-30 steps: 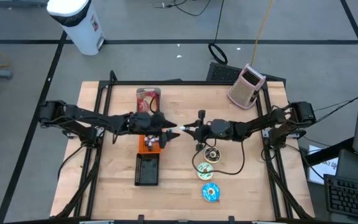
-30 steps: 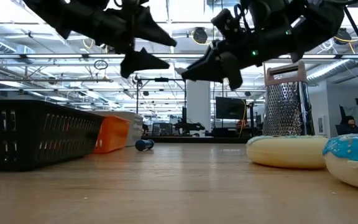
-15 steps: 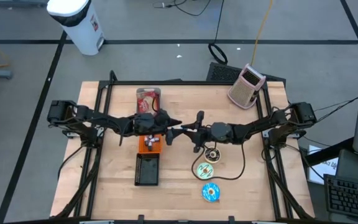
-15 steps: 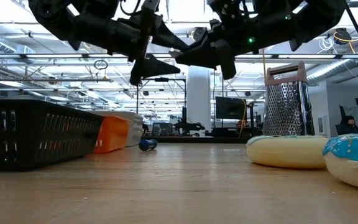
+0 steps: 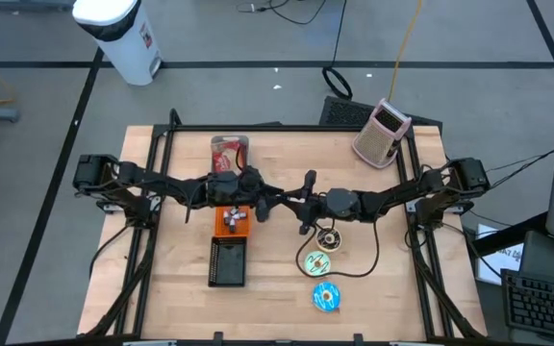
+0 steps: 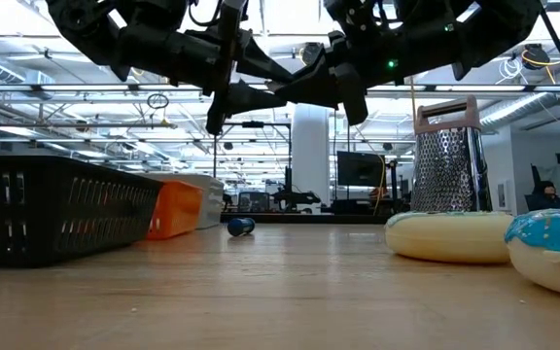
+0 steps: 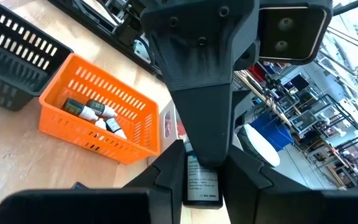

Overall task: Pick & Place Food Item
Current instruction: Put the brown food coloring bottle into the orange bin

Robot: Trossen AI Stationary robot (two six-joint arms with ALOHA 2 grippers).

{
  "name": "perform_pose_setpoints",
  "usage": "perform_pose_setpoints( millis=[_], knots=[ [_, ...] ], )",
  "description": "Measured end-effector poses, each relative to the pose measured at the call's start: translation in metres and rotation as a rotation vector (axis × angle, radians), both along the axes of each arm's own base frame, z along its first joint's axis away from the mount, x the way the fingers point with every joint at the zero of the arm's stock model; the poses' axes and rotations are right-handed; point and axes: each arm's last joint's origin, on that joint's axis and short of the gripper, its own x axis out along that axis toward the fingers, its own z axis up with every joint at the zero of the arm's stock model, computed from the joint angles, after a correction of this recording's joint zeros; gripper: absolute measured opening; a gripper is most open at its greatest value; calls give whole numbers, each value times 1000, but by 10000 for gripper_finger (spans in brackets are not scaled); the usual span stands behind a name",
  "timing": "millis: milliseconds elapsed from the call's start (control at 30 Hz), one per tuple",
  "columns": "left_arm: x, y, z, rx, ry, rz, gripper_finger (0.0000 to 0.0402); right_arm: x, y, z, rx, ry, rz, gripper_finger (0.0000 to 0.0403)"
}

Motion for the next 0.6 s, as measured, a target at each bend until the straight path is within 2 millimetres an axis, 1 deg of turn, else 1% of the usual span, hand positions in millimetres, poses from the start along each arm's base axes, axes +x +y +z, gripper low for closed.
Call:
perform_pose_setpoints(
  millis=[167,300,400,500,600],
  knots=[
    [0,-1,0,6,2,-24,101,0,0,0,-1,1,0,76],
    [0,0,0,14,4,-24,65,0,0,0,5,1,-5,78],
    [-1,1,1,64,13,-35,62,0,0,-1,32,0,-12,81],
    [-8,5,10,101,26,-52,74,0,1,1,91,-33,-56,89],
    [-22,9,19,126,106,-21,78,-1,1,-1,144,-36,-90,97]
  ],
)
